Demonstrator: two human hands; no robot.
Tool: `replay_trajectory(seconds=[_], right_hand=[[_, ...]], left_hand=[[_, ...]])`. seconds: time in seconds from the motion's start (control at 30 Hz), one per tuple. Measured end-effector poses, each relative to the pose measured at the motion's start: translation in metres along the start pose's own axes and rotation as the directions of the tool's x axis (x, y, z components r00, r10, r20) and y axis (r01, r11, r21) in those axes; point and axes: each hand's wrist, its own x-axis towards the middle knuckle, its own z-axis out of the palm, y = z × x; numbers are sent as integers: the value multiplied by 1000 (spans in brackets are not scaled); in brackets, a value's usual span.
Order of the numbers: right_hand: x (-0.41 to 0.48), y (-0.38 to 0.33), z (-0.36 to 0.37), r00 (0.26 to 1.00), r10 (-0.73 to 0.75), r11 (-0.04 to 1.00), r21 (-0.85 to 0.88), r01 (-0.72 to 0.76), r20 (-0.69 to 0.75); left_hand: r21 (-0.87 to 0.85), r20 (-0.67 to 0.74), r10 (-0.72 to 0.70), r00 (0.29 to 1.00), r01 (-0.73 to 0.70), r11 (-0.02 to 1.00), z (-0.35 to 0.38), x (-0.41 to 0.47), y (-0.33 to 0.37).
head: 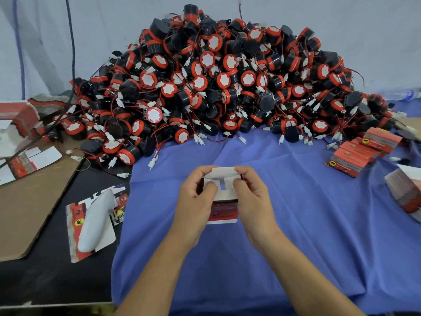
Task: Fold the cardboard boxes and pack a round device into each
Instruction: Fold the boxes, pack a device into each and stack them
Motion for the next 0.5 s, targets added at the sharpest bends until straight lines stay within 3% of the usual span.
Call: replay_trajectory(seconds=[0.2,0.5], right_hand=[[-1,-4,0,997,69,994,79,-72,37],[-5,3,0,998,-23,998,62,20,50]], left_hand=[[24,57,-3,998,2,1000,-1,-1,5],[-73,122,-65,990,74,995,0,-4,10]])
